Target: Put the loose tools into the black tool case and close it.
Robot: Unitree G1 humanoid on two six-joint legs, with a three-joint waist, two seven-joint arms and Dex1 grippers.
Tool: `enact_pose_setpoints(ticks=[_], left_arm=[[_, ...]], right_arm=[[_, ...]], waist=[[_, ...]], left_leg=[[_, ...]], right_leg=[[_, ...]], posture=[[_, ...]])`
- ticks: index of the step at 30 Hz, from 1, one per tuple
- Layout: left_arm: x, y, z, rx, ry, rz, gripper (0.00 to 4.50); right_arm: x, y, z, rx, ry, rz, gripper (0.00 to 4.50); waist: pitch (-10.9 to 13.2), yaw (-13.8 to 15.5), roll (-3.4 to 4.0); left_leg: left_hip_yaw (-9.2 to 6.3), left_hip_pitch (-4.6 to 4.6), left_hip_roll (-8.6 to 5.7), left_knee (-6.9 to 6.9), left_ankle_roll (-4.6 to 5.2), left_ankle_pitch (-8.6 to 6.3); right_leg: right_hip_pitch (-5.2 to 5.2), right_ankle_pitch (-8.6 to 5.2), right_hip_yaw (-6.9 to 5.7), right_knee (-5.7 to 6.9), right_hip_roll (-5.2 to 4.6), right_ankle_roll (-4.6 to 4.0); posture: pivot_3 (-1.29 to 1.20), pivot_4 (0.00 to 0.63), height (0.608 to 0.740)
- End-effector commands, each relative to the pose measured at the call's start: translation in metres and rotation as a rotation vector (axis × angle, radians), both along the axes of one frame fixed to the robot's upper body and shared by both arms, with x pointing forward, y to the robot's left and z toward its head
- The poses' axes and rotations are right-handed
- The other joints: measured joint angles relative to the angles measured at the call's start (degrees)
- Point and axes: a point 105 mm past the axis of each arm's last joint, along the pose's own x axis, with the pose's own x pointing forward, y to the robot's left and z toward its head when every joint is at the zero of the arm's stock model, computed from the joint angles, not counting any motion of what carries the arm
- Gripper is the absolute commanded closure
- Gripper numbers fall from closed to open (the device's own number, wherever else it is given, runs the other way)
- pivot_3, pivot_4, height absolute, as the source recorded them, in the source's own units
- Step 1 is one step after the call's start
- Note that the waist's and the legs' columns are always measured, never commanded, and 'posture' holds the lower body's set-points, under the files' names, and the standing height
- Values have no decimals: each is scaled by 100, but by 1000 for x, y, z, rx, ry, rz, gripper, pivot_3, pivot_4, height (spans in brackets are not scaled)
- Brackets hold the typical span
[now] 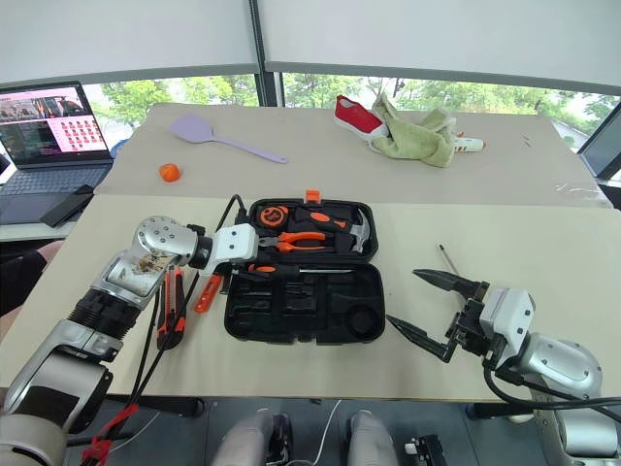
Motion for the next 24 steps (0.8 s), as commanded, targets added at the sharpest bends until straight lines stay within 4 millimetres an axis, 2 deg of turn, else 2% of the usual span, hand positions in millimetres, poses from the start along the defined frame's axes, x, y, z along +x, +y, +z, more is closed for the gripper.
enact_pose_setpoints(ticks=[1, 4, 6, 7, 10, 13, 15, 18, 21, 24], left_arm=[[1, -6, 6, 14, -43, -39, 3621], [5, -8, 7, -5, -34, -4, 3621], [8, -14, 15, -56, -66, 8, 2614], [7, -17, 18, -71, -84, -6, 2442], [1, -25, 36, -215, -91, -22, 1307], [-6, -21, 45, -313, -75, -15, 1307], [-7, -14, 40, -325, -67, 11, 1307], [-4, -7, 31, -334, -60, 67, 2067], [-1, -8, 20, -340, -48, 99, 3308], [-4, -18, 9, -330, -14, 91, 4371]], right_arm=[[-2, 2, 14, 4, -54, -13, 0], [-2, 5, 14, 8, -50, -12, 0], [-1, 7, 14, 11, -46, -11, 0], [0, 8, 14, 13, -46, -10, 0], [0, 13, 13, 24, -28, 6, 0], [0, 16, 12, 30, -17, 14, 0], [1, 16, 11, 33, -14, 13, 0], [2, 16, 11, 36, -9, 12, 0], [3, 16, 10, 38, -9, 9, 0], [4, 16, 10, 40, -9, 6, 0]], waist=[[0, 0, 0], [0, 9, 0], [0, 17, 0], [0, 24, -1], [0, 24, -1], [0, -2, 0], [0, -21, 0], [0, -7, 0], [0, 11, -1], [0, 37, 0]], left_leg=[[0, 0, 0, 1, 6, -3], [-2, -1, -1, 5, 11, -7], [-3, -2, -1, 7, 12, -7], [-3, -2, -2, 8, 12, -7], [-8, -10, -1, 19, 14, -8], [-8, -10, 1, 21, 14, -8], [-8, -8, 2, 21, 13, -7], [-8, -6, 3, 21, 10, -6], [-8, -7, 3, 26, 13, -7], [-10, -12, 2, 39, 21, -12]], right_leg=[[2, 0, 1, 0, -1, 0], [3, 0, -1, 0, -2, 2], [4, 0, -1, 1, -2, 2], [4, 1, 0, 1, -3, 3], [2, 1, -4, 4, -3, 4], [1, 1, -2, 6, -3, 4], [2, 1, 1, 7, -2, 4], [4, 1, -1, 8, 1, 4], [5, 2, -2, 8, 0, 4], [8, 2, -4, 8, -2, 6]], posture=[[0, 150, 740], [0, 150, 740], [0, 150, 740], [0, 150, 740], [0, 150, 740], [0, 150, 740], [0, 150, 740], [0, 150, 740], [0, 150, 740], [0, 150, 740]])
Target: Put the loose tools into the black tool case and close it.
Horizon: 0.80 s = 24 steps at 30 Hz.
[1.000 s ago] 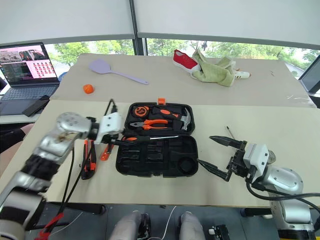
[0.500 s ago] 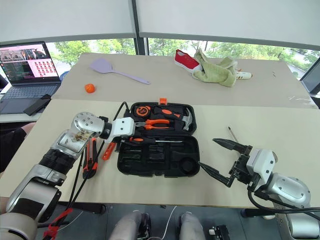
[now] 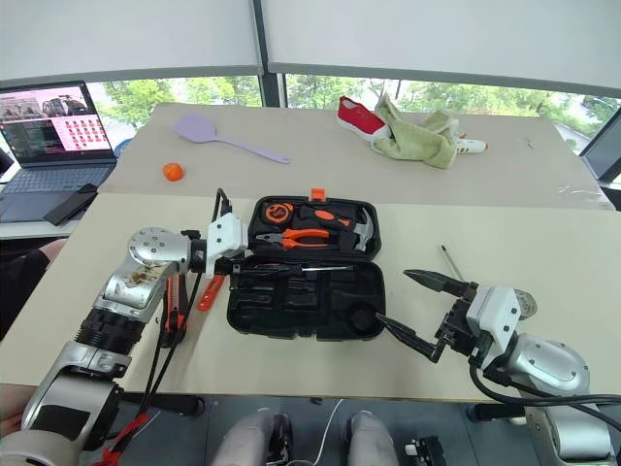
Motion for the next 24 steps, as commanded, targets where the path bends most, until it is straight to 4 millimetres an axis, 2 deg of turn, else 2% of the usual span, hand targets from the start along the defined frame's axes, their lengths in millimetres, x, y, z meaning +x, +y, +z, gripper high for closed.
enact_pose_setpoints(ticks=[1, 6, 9, 16, 17, 21, 24], left_arm=[[-4, -13, -8, 1, 10, -18, 4453], [-3, -17, -30, 85, 26, -6, 4453], [4, -16, -38, 121, 36, 62, 4453], [-2, -20, -42, 105, 100, 51, 4453], [-5, -20, -41, 100, 113, 36, 4453], [-14, -32, -15, -31, 113, -39, 4453], [-6, -34, 1, -101, 80, 0, 4453]], right_arm=[[1, 0, 8, 14, -32, -6, 0], [0, 0, 6, 15, -30, -12, 0], [-3, 0, 5, 16, -26, -15, 0], [-6, 1, 6, 21, -24, -21, 0], [-7, 1, 6, 21, -24, -22, 0], [-7, 0, 5, 24, -19, -28, 0], [-7, -1, 5, 25, -17, -33, 0]], waist=[[0, 4, 0], [0, -12, 0], [-1, 5, 1], [-3, 20, 5], [-3, 20, 5], [-3, 2, 5], [-3, 0, 5]], left_leg=[[0, -5, 2, 12, 2, -1], [1, -7, 2, 24, 8, -5], [-2, 0, 3, 24, 11, -7], [-13, 45, 2, 30, 64, -40], [-14, 52, 3, 29, 65, -41], [-15, 49, 4, 29, 65, -42], [-16, 44, 4, 29, 63, -40]], right_leg=[[0, 0, -1, 1, 0, 1], [3, 2, 1, 2, 1, 7], [11, 3, 1, 3, 0, 7], [67, 8, -1, -1, -5, 15], [74, 7, -1, -2, -5, 15], [72, 8, 0, -3, -6, 14], [68, 8, -1, -2, -6, 14]], posture=[[0, 150, 740], [0, 150, 740], [0, 150, 740], [0, 150, 740], [0, 150, 740], [0, 150, 740], [0, 150, 740]])
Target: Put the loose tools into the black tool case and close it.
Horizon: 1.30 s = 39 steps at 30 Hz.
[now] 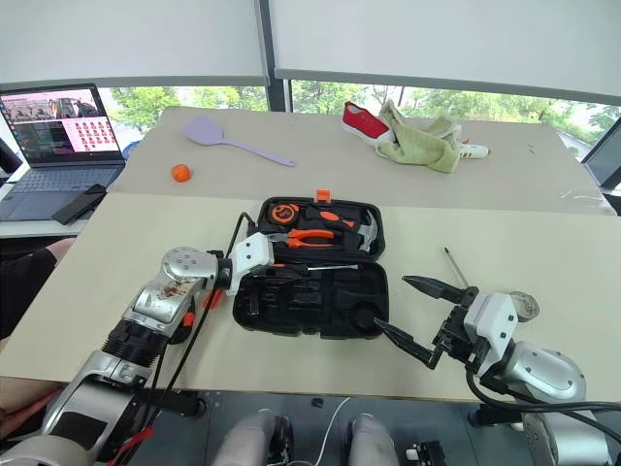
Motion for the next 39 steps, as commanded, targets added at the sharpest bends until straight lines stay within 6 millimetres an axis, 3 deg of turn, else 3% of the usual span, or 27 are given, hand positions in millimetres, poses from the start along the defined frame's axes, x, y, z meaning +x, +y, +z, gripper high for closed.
enact_pose_setpoints(ticks=[1, 6, 19, 22, 25, 26, 29, 32, 36, 39], left_arm=[[9, -4, 30, -97, -68, 41, 4453], [20, -5, 15, -23, -75, 104, 4453], [11, -10, -29, 119, 20, 112, 4453], [9, -12, -29, 110, 6, 93, 4453], [8, -6, 20, -185, -88, 96, 3767], [4, 2, 32, -247, -119, 78, 3321], [-5, 28, 49, -331, -187, 87, 2190], [-31, 67, 58, -359, -262, 66, 1128], [-71, 119, 47, -329, -167, 74, 78], [-102, 154, 19, -277, -95, 155, 78]], right_arm=[[-2, -1, 12, 9, -45, -8, 0], [-1, 1, 11, 12, -47, -6, 0], [-5, -5, 11, -4, -47, -34, 0], [-6, -7, 11, -8, -45, -39, 0], [-8, -19, 15, 7, -46, -102, 0], [-9, -25, 16, 17, -44, -133, 0], [-16, -43, 13, 13, -24, -203, 0], [-30, -66, 10, -29, 19, -270, 0], [-56, -109, -5, -77, 119, -410, 0], [-85, -142, -29, -98, 222, -543, 0]], waist=[[0, -2, 0], [0, -15, 0], [-1, 16, 1], [-3, 27, 3], [-5, 31, 8], [-5, 22, 8], [-2, 2, 5], [-6, -36, 12], [-12, -74, 26], [-11, -39, 31]], left_leg=[[0, 0, 0, 0, 0, 0], [0, 0, -2, 0, 1, 0], [-1, 5, -2, -1, 4, -2], [-2, 8, -2, -1, 7, -5], [-3, 8, -2, -1, 9, -6], [-3, 4, -2, -3, 10, -7], [-3, -6, 3, -4, -16, 6], [-4, 0, 5, -10, -26, 11], [-2, 9, 11, -13, -8, -17], [-4, 28, 15, -21, -38, -54]], right_leg=[[0, 0, 0, 0, 0, 0], [1, 0, 0, -1, 1, 0], [8, 0, -1, -5, -2, 1], [12, 0, -1, -6, -4, 1], [11, -1, 0, -7, -7, 1], [7, -1, 1, -7, -9, 2], [-5, 0, 0, -7, -7, 0], [0, -1, 1, -8, -7, -1], [3, -4, 8, -13, -8, -4], [10, -21, 5, -33, -10, -4]], posture=[[0, 150, 740], [0, 150, 740], [0, 150, 740], [0, 150, 740], [0, 150, 740], [0, 150, 740], [0, 150, 740], [0, 150, 740], [0, 150, 740], [0, 150, 740]])
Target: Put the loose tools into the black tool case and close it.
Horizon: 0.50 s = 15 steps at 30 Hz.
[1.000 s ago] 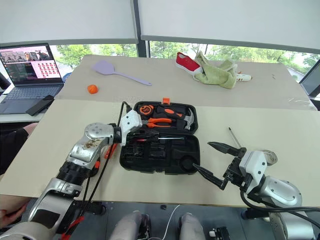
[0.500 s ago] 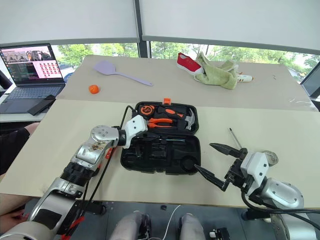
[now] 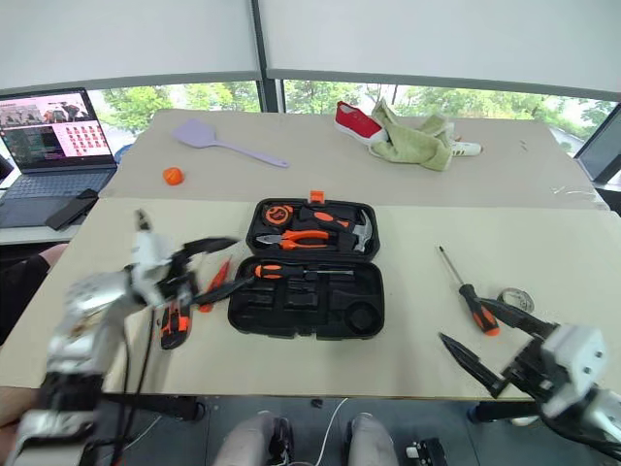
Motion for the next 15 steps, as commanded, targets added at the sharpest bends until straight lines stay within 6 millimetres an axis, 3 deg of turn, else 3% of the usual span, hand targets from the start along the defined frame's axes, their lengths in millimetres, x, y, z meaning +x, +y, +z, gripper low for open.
enact_pose_setpoints(ticks=[1, 5, 7, 11, 15], left_arm=[[-21, 23, -4, -3, -23, 53, 78], [-31, 37, -14, -4, -32, 135, 78], [-38, 39, -19, 12, -21, 139, 78], [-42, 17, -10, -58, 12, 59, 78], [-38, -16, -1, -80, -12, -51, 78]], right_arm=[[-24, -24, -11, -20, 27, -100, 0], [-36, -33, -24, -17, 64, -144, 0], [-33, -32, -24, -22, 64, -136, 0], [17, -18, 7, -21, 35, -78, 0], [52, -8, 21, -98, 171, 4, 0]], waist=[[1, 28, 4], [2, 73, 9], [-10, 46, 25], [-23, -77, 46], [-33, -97, 63]], left_leg=[[-3, 4, 0, -2, -7, -6], [-10, 9, -3, -4, -17, -20], [-10, 8, -4, -4, -16, -21], [-3, 19, -7, -33, -16, -20], [0, 23, -13, -34, -15, -17]], right_leg=[[-3, -2, -1, -6, -3, 2], [-4, -47, 3, -16, -76, 10], [-4, -45, 10, -19, -77, 14], [0, -33, 17, -47, -69, 10], [3, -5, 11, -52, -65, -10]], posture=[[0, 150, 740], [0, 150, 740], [0, 150, 740], [0, 150, 740], [0, 150, 740]])
